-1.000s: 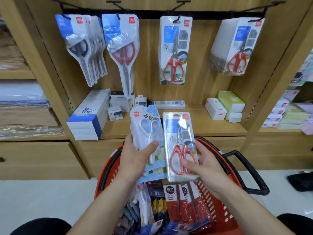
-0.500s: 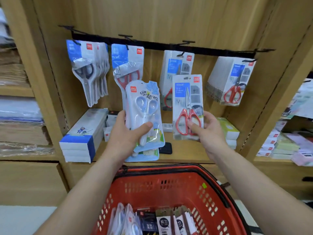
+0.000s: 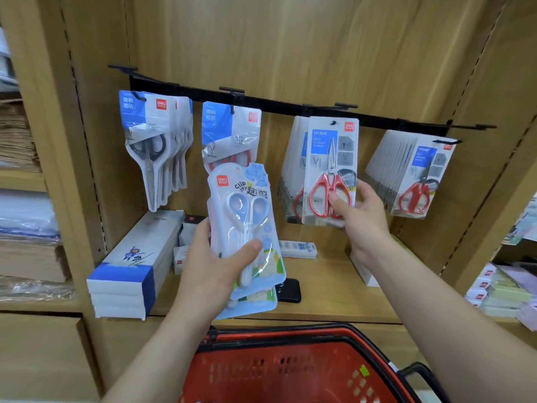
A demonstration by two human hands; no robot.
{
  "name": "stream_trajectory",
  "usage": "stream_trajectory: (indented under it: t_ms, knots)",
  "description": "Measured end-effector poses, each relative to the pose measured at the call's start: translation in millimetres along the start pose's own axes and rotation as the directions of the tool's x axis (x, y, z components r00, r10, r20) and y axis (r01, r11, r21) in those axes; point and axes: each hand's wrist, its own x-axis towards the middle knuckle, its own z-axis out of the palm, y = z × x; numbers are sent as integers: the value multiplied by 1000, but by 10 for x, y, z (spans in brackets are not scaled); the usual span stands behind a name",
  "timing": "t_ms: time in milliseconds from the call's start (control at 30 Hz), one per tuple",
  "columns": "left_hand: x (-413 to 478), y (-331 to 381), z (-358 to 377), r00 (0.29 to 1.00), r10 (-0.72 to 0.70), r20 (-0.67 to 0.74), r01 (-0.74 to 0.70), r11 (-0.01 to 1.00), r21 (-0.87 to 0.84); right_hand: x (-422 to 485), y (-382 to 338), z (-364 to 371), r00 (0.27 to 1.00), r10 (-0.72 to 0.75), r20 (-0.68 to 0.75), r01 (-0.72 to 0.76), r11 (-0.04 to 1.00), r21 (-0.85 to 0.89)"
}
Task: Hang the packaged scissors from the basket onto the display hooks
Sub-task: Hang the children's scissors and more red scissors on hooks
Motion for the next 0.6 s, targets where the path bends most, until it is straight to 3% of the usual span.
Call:
stream_trajectory:
  t_ms: [133,300,433,533,600]
  knots:
    - [-3,18,33,1000,-14,4,14,1000,-12,34,70,60,997,-47,-61,47,999,11]
    - [-25,21,67,999,-36,-2,36,999,-32,153,133,139,994,-104,-37,100,990,-97]
    - [-24,11,60,999,-47,-1,47,998,-50,242,145,237,998,-57,-4,54,972,-227]
    - [-21,-12,59,999,-54,8,54,997,-49,41,154,241,997,-40,-60,8,892,-451]
    - [-18,-39,62,998,-65,10,66,996,-62,-272,174,248,1000,25,11,-18,921,-389]
